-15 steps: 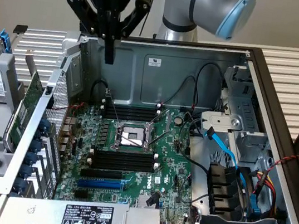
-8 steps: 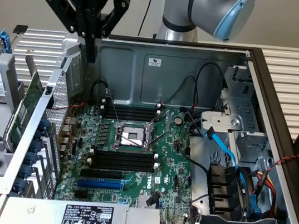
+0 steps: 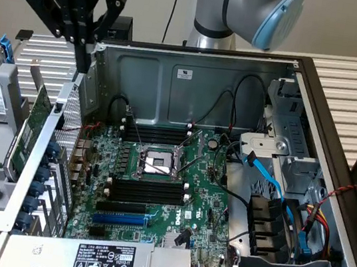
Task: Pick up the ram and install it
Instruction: 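Reach for the ram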
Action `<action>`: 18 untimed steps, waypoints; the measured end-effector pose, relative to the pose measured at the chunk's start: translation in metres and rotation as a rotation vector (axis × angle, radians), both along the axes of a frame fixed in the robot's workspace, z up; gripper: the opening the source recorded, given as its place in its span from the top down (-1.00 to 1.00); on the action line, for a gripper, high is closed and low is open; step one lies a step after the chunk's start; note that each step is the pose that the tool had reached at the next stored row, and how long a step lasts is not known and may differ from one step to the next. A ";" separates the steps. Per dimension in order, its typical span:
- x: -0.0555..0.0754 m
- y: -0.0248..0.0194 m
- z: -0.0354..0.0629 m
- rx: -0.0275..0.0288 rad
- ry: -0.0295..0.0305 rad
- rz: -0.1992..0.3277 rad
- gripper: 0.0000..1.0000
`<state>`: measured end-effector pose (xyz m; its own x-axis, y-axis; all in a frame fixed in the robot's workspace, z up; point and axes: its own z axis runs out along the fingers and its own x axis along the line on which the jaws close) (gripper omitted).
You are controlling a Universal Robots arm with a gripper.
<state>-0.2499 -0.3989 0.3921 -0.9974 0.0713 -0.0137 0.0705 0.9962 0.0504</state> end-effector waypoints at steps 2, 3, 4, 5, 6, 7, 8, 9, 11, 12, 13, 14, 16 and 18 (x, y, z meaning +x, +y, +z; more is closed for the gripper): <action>-0.009 0.0000 -0.0004 -0.0001 0.0012 0.000 0.79; -0.013 0.0000 -0.0008 -0.0001 0.0013 0.000 0.79; -0.018 0.0000 -0.0011 0.0003 0.0012 0.000 0.79; -0.023 0.0000 -0.0012 0.0009 0.0011 0.000 0.79; -0.027 0.0000 -0.0014 0.0014 0.0012 0.000 0.79; -0.032 0.0000 -0.0016 0.0018 0.0012 0.000 0.79; -0.036 0.0000 -0.0018 0.0022 0.0013 0.000 0.79; -0.041 0.0000 -0.0021 0.0025 0.0013 0.000 0.79; -0.050 0.0000 -0.0028 0.0027 0.0013 0.000 0.79; -0.054 0.0000 -0.0032 0.0027 0.0012 0.000 0.79; -0.059 0.0000 -0.0035 0.0027 0.0012 0.000 0.79; -0.063 0.0000 -0.0038 0.0027 0.0013 0.000 0.79; -0.073 0.0000 -0.0046 0.0028 0.0012 0.000 0.79; -0.082 0.0000 -0.0052 0.0027 0.0013 0.000 0.79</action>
<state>-0.3316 -0.3989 0.3870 -0.9974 0.0712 -0.0122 0.0705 0.9961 0.0529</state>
